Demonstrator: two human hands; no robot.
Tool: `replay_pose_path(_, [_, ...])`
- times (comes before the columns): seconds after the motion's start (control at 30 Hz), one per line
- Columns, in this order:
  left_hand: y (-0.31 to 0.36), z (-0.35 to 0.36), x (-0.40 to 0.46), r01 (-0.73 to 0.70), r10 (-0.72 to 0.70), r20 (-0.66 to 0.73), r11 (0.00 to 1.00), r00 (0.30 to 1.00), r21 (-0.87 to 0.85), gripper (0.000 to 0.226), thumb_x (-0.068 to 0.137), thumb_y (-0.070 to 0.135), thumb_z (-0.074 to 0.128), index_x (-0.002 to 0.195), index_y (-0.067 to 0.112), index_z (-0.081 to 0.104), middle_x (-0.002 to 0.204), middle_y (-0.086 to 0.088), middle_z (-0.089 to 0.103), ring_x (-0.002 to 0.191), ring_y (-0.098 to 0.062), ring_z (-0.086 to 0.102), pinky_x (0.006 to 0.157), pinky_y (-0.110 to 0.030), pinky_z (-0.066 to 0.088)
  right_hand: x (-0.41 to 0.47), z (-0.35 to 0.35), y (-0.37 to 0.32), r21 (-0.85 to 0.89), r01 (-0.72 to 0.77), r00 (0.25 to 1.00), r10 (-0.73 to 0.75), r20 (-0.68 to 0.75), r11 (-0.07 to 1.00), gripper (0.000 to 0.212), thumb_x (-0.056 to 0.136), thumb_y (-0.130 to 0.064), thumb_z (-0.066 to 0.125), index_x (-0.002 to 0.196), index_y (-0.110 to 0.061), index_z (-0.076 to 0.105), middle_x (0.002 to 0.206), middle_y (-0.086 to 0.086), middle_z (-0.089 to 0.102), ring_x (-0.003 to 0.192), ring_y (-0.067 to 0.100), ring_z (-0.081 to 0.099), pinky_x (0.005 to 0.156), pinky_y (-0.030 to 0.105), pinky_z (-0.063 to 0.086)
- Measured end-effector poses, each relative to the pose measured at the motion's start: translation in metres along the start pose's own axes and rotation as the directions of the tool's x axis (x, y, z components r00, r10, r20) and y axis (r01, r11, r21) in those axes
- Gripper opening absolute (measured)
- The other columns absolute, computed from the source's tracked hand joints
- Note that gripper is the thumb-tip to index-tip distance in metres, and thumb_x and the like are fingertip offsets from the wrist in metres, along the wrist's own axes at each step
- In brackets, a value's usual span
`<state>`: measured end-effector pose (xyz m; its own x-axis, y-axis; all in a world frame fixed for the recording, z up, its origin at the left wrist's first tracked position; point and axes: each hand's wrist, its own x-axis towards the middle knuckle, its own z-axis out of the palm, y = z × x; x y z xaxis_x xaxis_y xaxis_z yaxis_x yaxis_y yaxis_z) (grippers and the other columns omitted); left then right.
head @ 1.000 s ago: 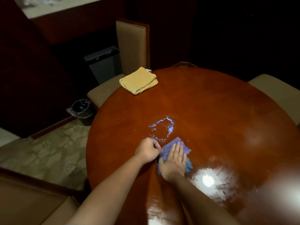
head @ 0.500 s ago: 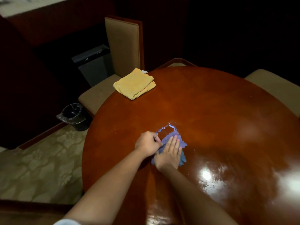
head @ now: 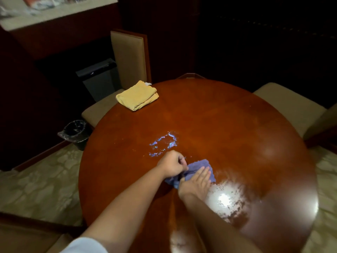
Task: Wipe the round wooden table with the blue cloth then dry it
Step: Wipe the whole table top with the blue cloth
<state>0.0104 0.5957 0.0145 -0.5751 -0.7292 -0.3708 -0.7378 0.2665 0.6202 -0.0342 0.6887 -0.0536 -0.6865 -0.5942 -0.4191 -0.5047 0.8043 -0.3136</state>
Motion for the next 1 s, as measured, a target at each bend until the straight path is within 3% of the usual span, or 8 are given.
replay_pose_path(0.2, [0.011,-0.006,0.02,0.008,-0.008,0.01,0.999,1.0,0.043,0.031,0.081,0.013,0.073,0.055,0.022,0.059,0.085,-0.005,0.074,0.075,-0.01,0.065,0.072,-0.025,0.053,0.025,-0.019,0.003,-0.019,0.027,0.997,-0.026,0.07,0.999,0.083,0.098,-0.047,0.029,0.148,0.001,-0.016,0.156,0.016,-0.023,0.144,0.027,-0.022,0.117,0.037,-0.01])
replay_pose_path(0.4, [-0.006,-0.027,0.042,0.019,-0.024,0.031,0.989,0.999,0.144,0.029,0.082,0.016,0.071,0.057,0.023,0.059,0.082,0.001,0.072,0.077,-0.012,0.064,0.073,-0.027,0.051,0.016,-0.002,-0.021,0.066,-0.019,0.999,0.021,-0.032,0.998,0.085,0.097,-0.049,0.034,0.15,0.0,-0.012,0.157,0.017,-0.018,0.146,0.029,-0.015,0.118,0.036,-0.006])
replay_pose_path(0.5, [-0.011,-0.036,0.049,0.02,-0.03,0.04,0.975,0.999,0.223,0.024,0.082,0.019,0.07,0.062,0.024,0.059,0.081,0.006,0.068,0.078,-0.012,0.062,0.07,-0.023,0.046,0.004,-0.001,-0.029,0.08,0.035,0.995,-0.028,-0.093,0.996,0.082,0.092,-0.047,0.052,0.15,0.0,0.018,0.157,0.024,0.011,0.145,0.035,0.016,0.116,0.044,0.018])
replay_pose_path(0.57, [-0.012,-0.04,0.052,0.005,-0.023,0.069,0.97,0.997,0.242,0.016,0.084,0.017,0.069,0.07,0.023,0.065,0.087,0.004,0.071,0.084,-0.012,0.064,0.072,-0.022,0.046,0.007,0.001,-0.02,0.044,0.122,0.961,-0.107,-0.254,0.992,0.081,0.07,-0.05,0.076,0.128,0.002,0.055,0.131,0.03,0.052,0.119,0.042,0.054,0.097,0.049,0.044])
replay_pose_path(0.6, [-0.013,-0.041,0.053,-0.002,-0.017,0.078,0.97,0.997,0.241,0.011,0.084,0.016,0.069,0.074,0.021,0.068,0.09,0.002,0.072,0.086,-0.013,0.064,0.073,-0.022,0.047,0.009,0.003,-0.014,0.004,0.163,0.948,-0.155,-0.279,0.987,0.076,0.069,-0.057,0.073,0.118,0.0,0.062,0.117,0.028,0.062,0.104,0.042,0.063,0.09,0.047,0.048])
replay_pose_path(0.7, [-0.013,-0.039,0.053,-0.014,-0.002,0.065,0.972,0.998,0.236,0.005,0.085,0.017,0.069,0.08,0.017,0.07,0.093,-0.001,0.072,0.09,-0.016,0.064,0.078,-0.027,0.048,0.009,0.006,0.007,-0.096,0.318,0.886,-0.331,-0.326,0.943,0.062,0.088,-0.064,0.031,0.107,-0.009,0.051,0.098,0.02,0.065,0.091,0.035,0.058,0.079,0.042,0.044])
replay_pose_path(0.83, [-0.015,-0.035,0.046,0.02,-0.019,-0.008,0.975,1.0,0.222,0.003,0.084,0.018,0.07,0.085,0.015,0.071,0.093,-0.001,0.071,0.089,-0.016,0.064,0.072,-0.022,0.044,0.004,0.014,0.016,-0.263,0.535,0.694,-0.595,-0.406,0.803,0.038,0.073,-0.049,0.044,0.074,-0.013,0.055,0.074,0.007,0.053,0.075,0.027,0.038,0.066,0.038,0.025])
replay_pose_path(1.0, [-0.014,-0.031,0.039,0.035,-0.028,-0.041,0.983,0.999,0.18,0.002,0.085,0.015,0.069,0.085,0.013,0.07,0.095,-0.004,0.071,0.083,-0.016,0.062,0.074,-0.023,0.046,-0.001,0.003,0.002,-0.206,0.601,0.643,-0.621,-0.448,0.772,0.022,0.075,-0.025,0.043,0.057,-0.016,0.053,0.057,0.001,0.047,0.055,0.024,0.049,0.06,0.033,0.02])
